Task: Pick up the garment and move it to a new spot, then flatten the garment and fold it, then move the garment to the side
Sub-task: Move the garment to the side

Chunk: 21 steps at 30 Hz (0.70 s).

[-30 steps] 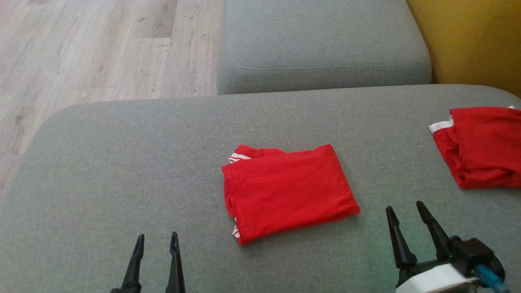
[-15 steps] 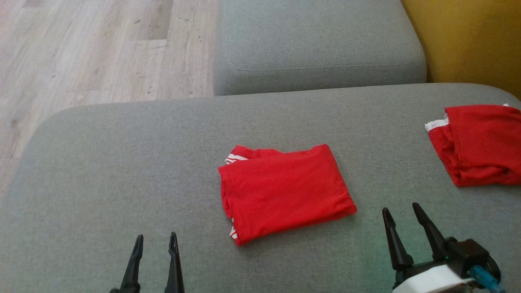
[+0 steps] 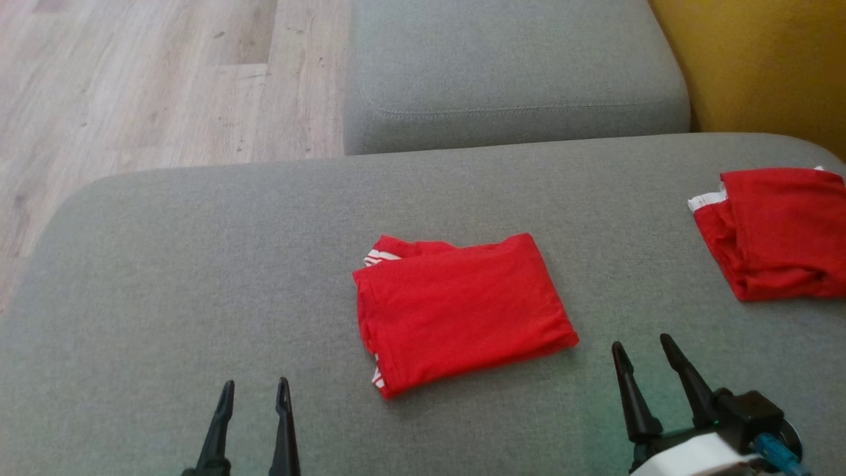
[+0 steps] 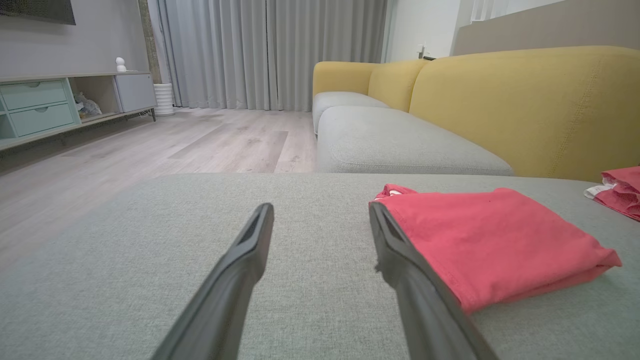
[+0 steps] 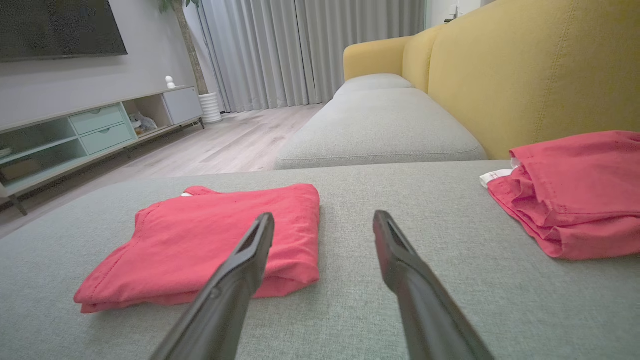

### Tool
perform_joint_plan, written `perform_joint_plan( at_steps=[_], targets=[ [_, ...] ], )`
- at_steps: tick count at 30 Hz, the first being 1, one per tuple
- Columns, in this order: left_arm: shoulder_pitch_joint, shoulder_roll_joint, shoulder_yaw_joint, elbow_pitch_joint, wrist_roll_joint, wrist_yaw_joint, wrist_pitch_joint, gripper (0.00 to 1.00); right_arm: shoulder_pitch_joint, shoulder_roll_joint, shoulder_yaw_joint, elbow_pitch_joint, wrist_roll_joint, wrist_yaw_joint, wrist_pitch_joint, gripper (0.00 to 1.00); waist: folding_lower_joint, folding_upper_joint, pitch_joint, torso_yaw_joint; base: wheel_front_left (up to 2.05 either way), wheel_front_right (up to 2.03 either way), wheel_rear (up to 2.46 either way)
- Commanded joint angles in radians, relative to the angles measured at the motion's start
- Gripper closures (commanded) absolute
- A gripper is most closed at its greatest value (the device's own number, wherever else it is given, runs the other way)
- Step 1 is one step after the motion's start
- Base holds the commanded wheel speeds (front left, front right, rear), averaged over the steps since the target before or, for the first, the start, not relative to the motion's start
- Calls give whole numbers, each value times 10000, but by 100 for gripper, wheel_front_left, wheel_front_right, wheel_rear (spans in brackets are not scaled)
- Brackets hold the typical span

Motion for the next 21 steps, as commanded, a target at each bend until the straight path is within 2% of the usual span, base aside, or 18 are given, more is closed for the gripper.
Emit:
perform_joint_plan(
  at_steps=[1, 12, 17, 21],
  targets=[
    [-338, -47, 287, -289, 73, -19, -95, 0, -382, -106, 172, -257, -5, -7, -108, 0, 0, 0, 38, 39, 0, 0, 0],
    [-474, -47, 115, -373, 24, 43, -95, 0, -867, -222, 295, 534, -141, -7, -108, 0, 0, 0, 582, 308, 0, 0, 0],
    [-795, -47, -71, -373, -34, 77, -95, 0, -2135, -499, 913, 1588, 85, -7, -89, 0, 0, 0, 1258, 444, 0, 0, 0],
    [-1146, -47, -301, -330, -7, 76, -95, 0, -3496, -649, 1274, 2580, 516, -7, 442, 0, 0, 0, 1709, 654, 0, 0, 0]
  ],
)
